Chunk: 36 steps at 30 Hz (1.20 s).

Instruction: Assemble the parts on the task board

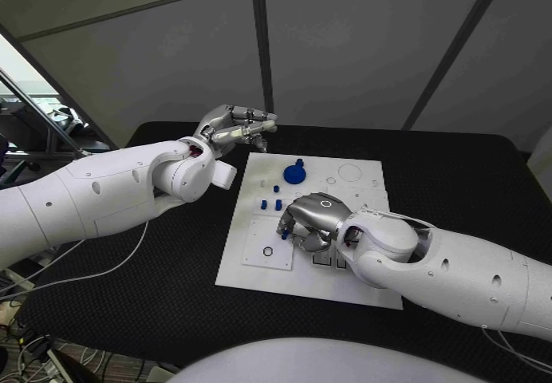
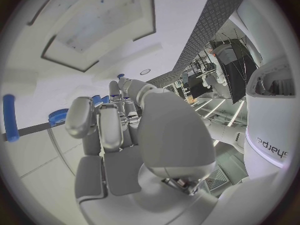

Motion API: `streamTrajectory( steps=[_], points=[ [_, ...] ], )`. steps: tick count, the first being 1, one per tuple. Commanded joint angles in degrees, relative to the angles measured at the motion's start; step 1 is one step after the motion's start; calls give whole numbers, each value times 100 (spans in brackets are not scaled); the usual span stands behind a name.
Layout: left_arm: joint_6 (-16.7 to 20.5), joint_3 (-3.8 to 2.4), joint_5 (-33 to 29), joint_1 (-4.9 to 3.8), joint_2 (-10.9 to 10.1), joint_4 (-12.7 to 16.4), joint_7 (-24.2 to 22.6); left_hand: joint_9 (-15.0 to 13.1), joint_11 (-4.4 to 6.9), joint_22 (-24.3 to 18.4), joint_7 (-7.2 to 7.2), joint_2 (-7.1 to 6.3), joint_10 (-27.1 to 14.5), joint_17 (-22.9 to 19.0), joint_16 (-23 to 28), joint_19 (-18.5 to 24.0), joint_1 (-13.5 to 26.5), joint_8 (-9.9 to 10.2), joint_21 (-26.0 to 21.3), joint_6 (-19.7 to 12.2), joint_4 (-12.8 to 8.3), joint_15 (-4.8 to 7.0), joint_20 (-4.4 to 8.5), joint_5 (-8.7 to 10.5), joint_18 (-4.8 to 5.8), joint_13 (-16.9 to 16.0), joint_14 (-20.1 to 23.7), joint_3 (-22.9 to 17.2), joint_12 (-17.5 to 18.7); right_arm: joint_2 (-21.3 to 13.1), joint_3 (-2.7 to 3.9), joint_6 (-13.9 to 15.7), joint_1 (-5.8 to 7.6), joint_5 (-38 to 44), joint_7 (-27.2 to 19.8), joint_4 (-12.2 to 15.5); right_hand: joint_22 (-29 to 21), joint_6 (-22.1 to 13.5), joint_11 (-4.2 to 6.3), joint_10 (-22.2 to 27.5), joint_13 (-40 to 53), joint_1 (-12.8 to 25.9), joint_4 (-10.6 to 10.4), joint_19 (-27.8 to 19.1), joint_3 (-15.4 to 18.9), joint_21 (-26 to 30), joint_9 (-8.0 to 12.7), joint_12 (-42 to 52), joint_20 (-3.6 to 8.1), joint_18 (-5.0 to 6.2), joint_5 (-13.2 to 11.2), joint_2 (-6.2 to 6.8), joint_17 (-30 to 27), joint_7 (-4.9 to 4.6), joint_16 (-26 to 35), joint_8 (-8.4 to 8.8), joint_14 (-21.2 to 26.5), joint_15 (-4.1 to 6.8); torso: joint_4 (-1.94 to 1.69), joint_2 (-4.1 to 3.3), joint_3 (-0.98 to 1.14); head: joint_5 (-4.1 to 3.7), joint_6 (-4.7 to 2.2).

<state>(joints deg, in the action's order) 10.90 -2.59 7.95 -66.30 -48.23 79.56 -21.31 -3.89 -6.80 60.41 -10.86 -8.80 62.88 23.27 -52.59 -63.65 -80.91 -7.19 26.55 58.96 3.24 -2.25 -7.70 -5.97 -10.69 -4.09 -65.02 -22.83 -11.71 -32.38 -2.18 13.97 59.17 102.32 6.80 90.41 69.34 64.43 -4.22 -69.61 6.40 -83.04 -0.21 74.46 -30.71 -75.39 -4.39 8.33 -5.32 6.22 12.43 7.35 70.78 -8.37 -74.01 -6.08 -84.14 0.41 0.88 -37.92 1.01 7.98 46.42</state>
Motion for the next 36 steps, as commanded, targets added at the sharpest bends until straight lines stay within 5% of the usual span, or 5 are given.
streamTrajectory(
  steps=[1,10,19,36],
  points=[
    [-58,-5,-29,-11,-1,-3,1,6,-5,-8,-6,43,-42,-8,27,38,3,-7,-22,-18,5,9,-5,2,28,4,39,27,-19,6,-1,-111,4,84,-26,2,5,34,3,-41,-6,58,11,27,2,-31,-5,-22,-24,-115,-12,5,9,-2,-28,6,-283,12,2,-1,0,6,6],
    [-70,-5,-29,-11,1,-8,19,6,-6,-12,-7,46,-48,-11,29,37,-1,-7,-27,-22,2,8,-5,1,27,4,41,30,-23,53,-2,-253,2,193,90,-14,-17,-35,-17,34,-31,196,-4,-1,94,-10,10,-92,-41,-110,6,21,-2,-20,-41,64,-277,-8,2,-4,-1,10,6],
    [-83,-5,-29,-11,3,-10,31,6,-6,-12,-7,46,-48,-11,29,37,-1,-7,-27,-22,2,8,-5,1,27,4,41,30,-23,88,-26,-197,2,212,126,-36,-419,-460,-220,750,-239,469,-63,-320,252,313,66,-421,-185,-22,94,156,-137,-149,32,257,-216,-172,0,-1,-2,9,11],
    [-95,-4,-29,-10,-11,-22,52,6,-6,-12,-7,46,-48,-11,29,37,-1,-7,-27,-22,2,8,-5,1,27,4,41,30,-23,-253,-29,875,-32,128,20,320,-470,-593,-252,933,-265,499,-42,-345,319,364,62,-399,-223,-8,126,183,-168,-165,34,253,-197,-200,10,6,7,4,-25]
  ],
)
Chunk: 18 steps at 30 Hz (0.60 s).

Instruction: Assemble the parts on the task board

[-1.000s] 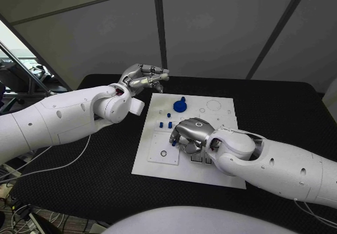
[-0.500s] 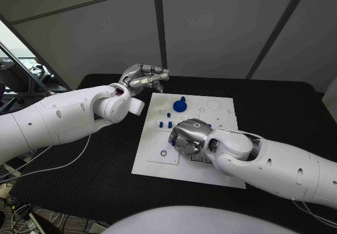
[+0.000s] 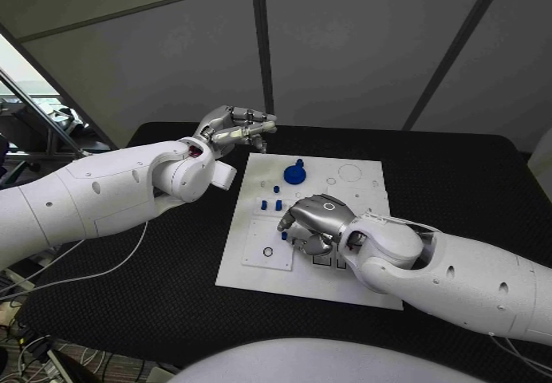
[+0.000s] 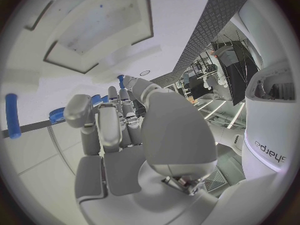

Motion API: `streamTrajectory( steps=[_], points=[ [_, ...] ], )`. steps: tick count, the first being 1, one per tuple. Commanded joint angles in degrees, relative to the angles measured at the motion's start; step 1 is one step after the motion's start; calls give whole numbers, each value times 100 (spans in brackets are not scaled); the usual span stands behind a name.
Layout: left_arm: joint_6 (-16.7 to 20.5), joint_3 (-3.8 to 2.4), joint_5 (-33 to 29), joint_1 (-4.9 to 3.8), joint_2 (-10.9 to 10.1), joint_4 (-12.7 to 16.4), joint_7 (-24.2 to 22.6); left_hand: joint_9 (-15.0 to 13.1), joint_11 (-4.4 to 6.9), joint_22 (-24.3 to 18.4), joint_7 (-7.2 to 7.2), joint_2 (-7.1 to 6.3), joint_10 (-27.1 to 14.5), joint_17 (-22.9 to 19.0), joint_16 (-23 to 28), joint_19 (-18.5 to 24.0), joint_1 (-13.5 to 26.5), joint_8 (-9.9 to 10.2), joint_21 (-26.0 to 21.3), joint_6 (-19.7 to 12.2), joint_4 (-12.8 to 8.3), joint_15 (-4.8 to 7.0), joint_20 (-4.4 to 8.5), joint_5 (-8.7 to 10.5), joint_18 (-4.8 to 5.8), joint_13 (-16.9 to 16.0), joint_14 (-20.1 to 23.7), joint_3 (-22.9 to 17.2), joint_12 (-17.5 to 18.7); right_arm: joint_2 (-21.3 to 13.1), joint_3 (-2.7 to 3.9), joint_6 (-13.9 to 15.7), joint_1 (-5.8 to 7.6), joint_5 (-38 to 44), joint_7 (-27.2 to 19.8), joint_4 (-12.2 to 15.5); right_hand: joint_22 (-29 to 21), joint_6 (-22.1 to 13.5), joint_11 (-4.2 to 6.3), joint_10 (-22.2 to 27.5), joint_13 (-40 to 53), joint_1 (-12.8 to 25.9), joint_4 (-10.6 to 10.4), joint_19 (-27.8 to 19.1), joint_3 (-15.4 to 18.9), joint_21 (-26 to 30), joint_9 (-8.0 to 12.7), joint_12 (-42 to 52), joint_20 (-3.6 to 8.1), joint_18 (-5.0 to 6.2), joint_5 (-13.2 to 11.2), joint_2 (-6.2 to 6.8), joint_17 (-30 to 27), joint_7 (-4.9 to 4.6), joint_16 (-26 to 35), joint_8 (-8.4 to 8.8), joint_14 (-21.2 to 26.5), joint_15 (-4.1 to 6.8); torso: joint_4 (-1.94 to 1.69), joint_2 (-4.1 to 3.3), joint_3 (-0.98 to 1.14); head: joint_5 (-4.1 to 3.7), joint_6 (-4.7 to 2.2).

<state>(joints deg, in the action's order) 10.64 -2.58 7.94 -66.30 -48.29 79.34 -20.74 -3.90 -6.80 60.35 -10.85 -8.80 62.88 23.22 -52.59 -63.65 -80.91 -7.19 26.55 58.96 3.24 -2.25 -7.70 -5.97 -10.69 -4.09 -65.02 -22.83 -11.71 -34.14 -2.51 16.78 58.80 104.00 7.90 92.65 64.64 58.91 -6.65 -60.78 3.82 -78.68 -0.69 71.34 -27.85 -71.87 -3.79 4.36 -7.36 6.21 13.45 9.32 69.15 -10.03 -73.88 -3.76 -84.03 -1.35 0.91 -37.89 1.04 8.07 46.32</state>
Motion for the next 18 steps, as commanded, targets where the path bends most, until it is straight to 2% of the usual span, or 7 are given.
streamTrajectory(
  steps=[1,3,6,8,12,16,18],
  points=[
    [-70,-4,-27,-10,-6,1,-4,6,-6,-6,-8,46,-48,-6,29,37,-1,-7,-27,-23,1,8,-5,1,27,4,41,31,-23,-87,4,613,4,-46,-93,106,0,-40,-8,49,-7,63,6,-33,33,12,3,-2,-19,-8,25,-14,-4,0,22,21,-208,-24,9,5,4,-6,-17],
    [-76,-4,-27,-10,-13,2,-1,6,-6,-6,-8,46,-48,-6,29,37,-1,-7,-27,-23,1,8,-5,1,27,4,41,31,-23,-258,9,790,3,-148,-108,246,-3,-53,-8,59,-6,67,6,-33,39,15,3,5,-21,-7,33,-12,-11,1,25,21,-207,-25,13,6,3,-18,-33],
    [-82,-3,-27,-9,-13,-3,1,6,-6,-6,-8,46,-48,-6,29,37,-1,-7,-27,-23,1,8,-5,1,27,4,41,31,-23,-430,29,816,5,-228,-71,350,-3,-59,-8,61,-6,68,6,-32,42,15,3,8,-21,-7,34,-10,-14,3,27,22,-206,-26,15,14,-2,-41,-52],
    [-85,-2,-27,-9,-12,-6,4,6,-7,-12,-9,52,-56,-11,31,36,-8,-8,-33,-28,-4,7,-6,0,27,4,43,35,-29,-564,112,760,7,-281,-19,402,-9,-73,-7,67,-5,76,5,-34,52,20,3,18,-23,-6,33,-5,-24,5,32,22,-204,-26,12,15,-4,-58,-67],
    [-88,2,-27,-8,-16,-10,11,6,-7,-12,-9,52,-56,-11,31,36,-8,-8,-33,-28,-4,7,-6,0,27,4,43,35,-29,-892,300,433,43,-336,89,509,-15,-151,3,99,-3,93,6,-31,93,29,7,47,-24,-4,5,21,-39,22,35,27,-200,-24,11,4,-4,-102,-113],
    [-91,7,-27,-8,-17,-15,13,6,-7,-12,-9,52,-56,-11,31,36,-8,-8,-33,-28,-4,7,-6,0,27,4,43,35,-29,-1196,399,1,119,-280,140,616,46,-265,30,116,7,120,5,26,178,-9,2,133,-16,-20,-41,61,23,94,-33,17,-217,-6,8,0,-5,-131,-146],
    [-97,8,-27,-8,-15,-18,14,6,-7,-12,-9,52,-56,-11,31,36,-8,-8,-33,-28,-4,7,-6,0,27,4,43,35,-29,-1296,421,-175,147,-243,189,632,29,-274,30,166,3,139,-4,18,228,7,-4,147,-13,-17,-58,81,-1,124,-22,9,-212,-5,7,-4,-3,-150,-157]
  ],
)
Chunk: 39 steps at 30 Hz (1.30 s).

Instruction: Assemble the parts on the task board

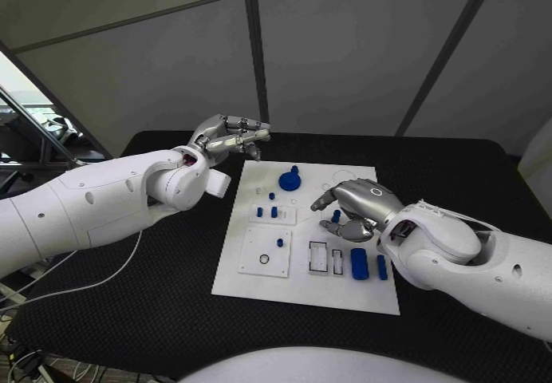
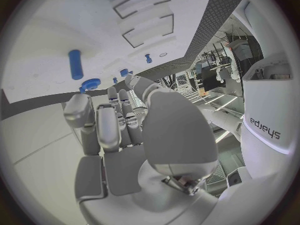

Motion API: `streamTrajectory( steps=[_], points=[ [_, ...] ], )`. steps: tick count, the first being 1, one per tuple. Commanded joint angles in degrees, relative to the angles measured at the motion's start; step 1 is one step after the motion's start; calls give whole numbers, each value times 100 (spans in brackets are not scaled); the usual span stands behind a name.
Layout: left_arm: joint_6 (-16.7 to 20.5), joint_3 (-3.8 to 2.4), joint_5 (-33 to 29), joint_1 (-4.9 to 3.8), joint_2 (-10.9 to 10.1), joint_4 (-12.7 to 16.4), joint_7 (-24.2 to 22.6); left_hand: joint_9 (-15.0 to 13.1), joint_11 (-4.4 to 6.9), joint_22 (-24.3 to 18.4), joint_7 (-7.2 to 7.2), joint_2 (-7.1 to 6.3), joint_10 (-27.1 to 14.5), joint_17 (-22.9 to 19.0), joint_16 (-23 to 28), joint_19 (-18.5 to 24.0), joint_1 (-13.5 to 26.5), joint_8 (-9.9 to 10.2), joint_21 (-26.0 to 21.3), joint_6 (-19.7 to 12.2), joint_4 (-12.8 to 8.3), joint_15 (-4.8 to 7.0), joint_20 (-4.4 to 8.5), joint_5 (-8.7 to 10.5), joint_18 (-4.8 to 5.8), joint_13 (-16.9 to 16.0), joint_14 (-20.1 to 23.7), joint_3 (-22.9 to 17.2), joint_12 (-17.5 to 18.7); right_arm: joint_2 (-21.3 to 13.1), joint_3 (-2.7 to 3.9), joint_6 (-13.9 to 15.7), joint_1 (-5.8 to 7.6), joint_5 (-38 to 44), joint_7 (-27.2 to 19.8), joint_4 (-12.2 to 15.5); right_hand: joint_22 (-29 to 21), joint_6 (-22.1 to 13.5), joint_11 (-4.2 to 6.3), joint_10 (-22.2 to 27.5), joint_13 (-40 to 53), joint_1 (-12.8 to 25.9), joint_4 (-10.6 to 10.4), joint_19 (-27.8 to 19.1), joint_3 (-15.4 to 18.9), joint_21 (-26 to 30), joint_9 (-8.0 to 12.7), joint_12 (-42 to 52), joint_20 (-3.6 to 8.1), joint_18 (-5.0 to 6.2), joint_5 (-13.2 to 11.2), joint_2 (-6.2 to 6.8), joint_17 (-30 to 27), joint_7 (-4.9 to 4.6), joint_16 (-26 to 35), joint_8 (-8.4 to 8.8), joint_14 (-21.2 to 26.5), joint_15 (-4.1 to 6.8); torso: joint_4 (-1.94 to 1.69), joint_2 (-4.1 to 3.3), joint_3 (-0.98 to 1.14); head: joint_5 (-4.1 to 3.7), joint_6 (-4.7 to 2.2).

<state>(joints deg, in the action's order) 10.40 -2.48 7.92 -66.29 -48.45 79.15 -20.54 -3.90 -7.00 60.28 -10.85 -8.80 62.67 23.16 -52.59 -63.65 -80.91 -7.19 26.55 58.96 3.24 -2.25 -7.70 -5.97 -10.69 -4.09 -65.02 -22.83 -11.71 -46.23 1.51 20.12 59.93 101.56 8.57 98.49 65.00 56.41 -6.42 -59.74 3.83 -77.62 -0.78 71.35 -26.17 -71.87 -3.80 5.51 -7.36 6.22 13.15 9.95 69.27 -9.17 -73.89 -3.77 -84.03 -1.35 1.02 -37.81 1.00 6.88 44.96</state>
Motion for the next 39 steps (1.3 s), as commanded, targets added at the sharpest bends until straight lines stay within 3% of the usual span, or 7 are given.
streamTrajectory(
  steps=[1,9,14,26,31,39],
  points=[
    [-82,-2,-26,-9,2,-2,-8,6,13,-5,-9,52,-36,-5,31,36,-8,-8,-33,-28,-5,7,-6,0,26,4,43,35,-29,-123,27,-585,43,18,153,44,-29,-26,6,97,0,38,1,2,89,26,-6,38,-13,-13,-39,25,-39,46,-6,6,-205,-6,-3,-12,3,-34,-24],
    [-121,2,-26,-9,21,-6,1,5,14,-10,-8,56,-38,-10,33,35,-19,-12,-38,-28,-14,8,-6,-1,26,3,46,37,-37,-170,48,-894,73,101,277,-136,-429,-100,-38,396,-1,-7,-56,-293,352,370,-10,144,-45,70,-266,-14,-465,132,311,6,-55,-42,-25,-11,-3,-66,-43],
    [-106,3,-26,-9,18,-17,14,4,15,-13,-8,60,-38,-13,35,35,-26,-14,-41,-27,-19,8,-6,-2,26,2,48,38,-42,-118,50,-997,76,105,295,-234,-442,-83,-33,394,7,-39,-68,-295,380,387,-16,205,-47,72,-286,-56,-481,133,314,-6,-51,-40,-9,-18,3,-44,-26],
    [-106,3,-26,-9,18,-29,22,4,15,-13,-8,60,-38,-13,35,35,-26,-14,-41,-27,-19,8,-6,-2,26,2,48,38,-42,9,50,-825,76,205,362,-392,-379,57,3,289,5,-228,-26,-209,210,343,-34,431,-11,59,-306,-223,-463,74,254,-44,-88,-10,-25,-16,2,-80,-40],
    [-103,3,-26,-9,12,-31,25,3,15,-18,-8,71,-41,-17,36,33,-37,-18,-46,-27,-26,9,-6,-3,25,1,49,36,-50,29,50,-793,76,212,353,-404,-76,273,91,-112,24,-261,-28,41,20,99,-61,652,50,-8,-320,-301,-283,45,84,-111,-174,58,-13,-14,0,-72,-39],
    [-104,3,-26,-9,7,-31,31,3,15,-18,-8,71,-41,-17,36,33,-37,-18,-46,-27,-26,9,-6,-3,25,1,49,36,-50,41,50,-787,76,253,362,-396,285,709,256,-796,121,-388,85,304,-136,-193,-135,884,157,-86,-404,-417,-133,112,-59,-298,-224,194,-14,-13,1,-84,-32]
  ],
)
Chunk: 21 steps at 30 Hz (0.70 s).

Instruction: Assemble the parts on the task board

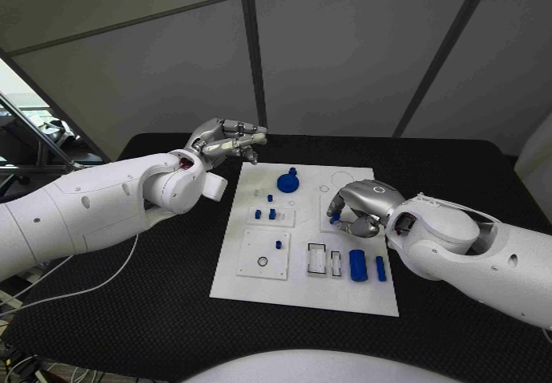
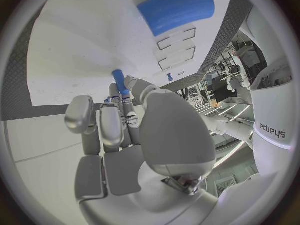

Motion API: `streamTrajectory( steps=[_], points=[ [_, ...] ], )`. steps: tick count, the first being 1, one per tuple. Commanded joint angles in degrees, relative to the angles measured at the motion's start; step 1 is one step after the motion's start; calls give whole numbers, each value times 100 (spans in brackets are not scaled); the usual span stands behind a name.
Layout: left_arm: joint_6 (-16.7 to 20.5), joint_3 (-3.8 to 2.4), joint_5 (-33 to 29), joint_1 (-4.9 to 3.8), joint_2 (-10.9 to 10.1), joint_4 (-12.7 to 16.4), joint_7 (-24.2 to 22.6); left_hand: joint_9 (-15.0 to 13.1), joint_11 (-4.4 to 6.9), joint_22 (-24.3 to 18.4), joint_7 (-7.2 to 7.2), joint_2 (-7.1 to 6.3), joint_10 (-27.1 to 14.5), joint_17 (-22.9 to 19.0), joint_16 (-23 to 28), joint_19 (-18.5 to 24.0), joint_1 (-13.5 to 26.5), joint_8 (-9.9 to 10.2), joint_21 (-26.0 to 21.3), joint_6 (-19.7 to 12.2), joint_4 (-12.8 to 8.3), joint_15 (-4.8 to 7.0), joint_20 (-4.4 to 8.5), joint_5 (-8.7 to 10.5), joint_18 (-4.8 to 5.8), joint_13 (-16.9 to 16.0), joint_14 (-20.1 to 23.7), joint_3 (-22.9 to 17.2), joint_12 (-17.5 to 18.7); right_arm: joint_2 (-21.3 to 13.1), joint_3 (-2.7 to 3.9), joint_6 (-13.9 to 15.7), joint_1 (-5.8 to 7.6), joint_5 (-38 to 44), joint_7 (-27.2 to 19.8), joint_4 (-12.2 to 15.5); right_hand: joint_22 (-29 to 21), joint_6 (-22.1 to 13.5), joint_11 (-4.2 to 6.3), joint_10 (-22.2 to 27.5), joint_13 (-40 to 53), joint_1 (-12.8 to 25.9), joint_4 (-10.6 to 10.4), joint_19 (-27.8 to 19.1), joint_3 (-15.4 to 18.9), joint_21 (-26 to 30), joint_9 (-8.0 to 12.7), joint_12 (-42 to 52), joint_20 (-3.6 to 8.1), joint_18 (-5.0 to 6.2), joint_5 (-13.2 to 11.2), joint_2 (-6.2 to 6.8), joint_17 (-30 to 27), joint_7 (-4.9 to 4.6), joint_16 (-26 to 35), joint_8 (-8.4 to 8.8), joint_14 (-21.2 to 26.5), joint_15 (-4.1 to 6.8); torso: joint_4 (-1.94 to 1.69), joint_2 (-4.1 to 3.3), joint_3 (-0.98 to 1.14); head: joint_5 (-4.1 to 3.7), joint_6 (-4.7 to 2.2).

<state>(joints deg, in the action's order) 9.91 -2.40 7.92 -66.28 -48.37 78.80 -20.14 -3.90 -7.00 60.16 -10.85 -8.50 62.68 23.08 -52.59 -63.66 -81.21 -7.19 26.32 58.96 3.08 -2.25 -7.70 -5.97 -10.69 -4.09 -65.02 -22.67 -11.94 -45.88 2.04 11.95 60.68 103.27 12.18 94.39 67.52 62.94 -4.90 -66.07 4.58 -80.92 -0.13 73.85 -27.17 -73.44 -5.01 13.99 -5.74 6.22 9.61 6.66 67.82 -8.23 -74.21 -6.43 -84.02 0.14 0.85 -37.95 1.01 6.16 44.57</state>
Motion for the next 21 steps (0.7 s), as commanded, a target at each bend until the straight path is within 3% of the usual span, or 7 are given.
streamTrajectory(
  steps=[1,12,19,21],
  points=[
    [-55,-4,-25,-10,-2,5,-6,3,15,-5,-8,41,-41,-10,36,33,-7,-18,-23,-27,-10,9,-6,-3,25,1,49,20,-28,8,-2,18,1,104,19,12,58,79,117,-210,57,-79,42,70,-47,-57,-18,45,7,-92,-76,-98,15,26,-30,-40,-226,58,1,1,1,-14,9],
    [-31,-4,-25,-10,-10,-2,48,3,14,-14,-10,72,-57,-22,38,26,-48,-22,-31,-38,-35,13,-2,-7,23,1,51,10,-44,-3,-2,23,1,284,126,43,159,146,132,-332,112,-239,228,117,-190,-141,-20,12,59,-112,-163,-131,34,25,-57,-43,-229,88,10,5,3,-6,17],
    [-40,-4,-25,-10,-3,-12,83,4,13,-15,-12,74,-62,-24,39,24,-54,-21,-32,-42,-40,13,-2,-7,23,1,52,10,-45,-169,3,224,1,294,121,434,229,142,127,-330,116,-241,241,164,-198,-194,-18,1,59,-129,-165,-125,69,19,-83,-37,-236,86,12,11,0,-6,1],
    [-39,-4,-25,-10,0,-16,87,4,13,-15,-12,74,-62,-24,39,24,-54,-21,-32,-42,-40,13,-2,-7,23,1,52,10,-45,-219,73,267,1,293,130,569,248,142,126,-330,117,-242,244,177,-200,-208,-17,-2,59,-134,-165,-122,77,17,-90,-35,-238,85,9,14,-1,-7,-3]
  ],
)
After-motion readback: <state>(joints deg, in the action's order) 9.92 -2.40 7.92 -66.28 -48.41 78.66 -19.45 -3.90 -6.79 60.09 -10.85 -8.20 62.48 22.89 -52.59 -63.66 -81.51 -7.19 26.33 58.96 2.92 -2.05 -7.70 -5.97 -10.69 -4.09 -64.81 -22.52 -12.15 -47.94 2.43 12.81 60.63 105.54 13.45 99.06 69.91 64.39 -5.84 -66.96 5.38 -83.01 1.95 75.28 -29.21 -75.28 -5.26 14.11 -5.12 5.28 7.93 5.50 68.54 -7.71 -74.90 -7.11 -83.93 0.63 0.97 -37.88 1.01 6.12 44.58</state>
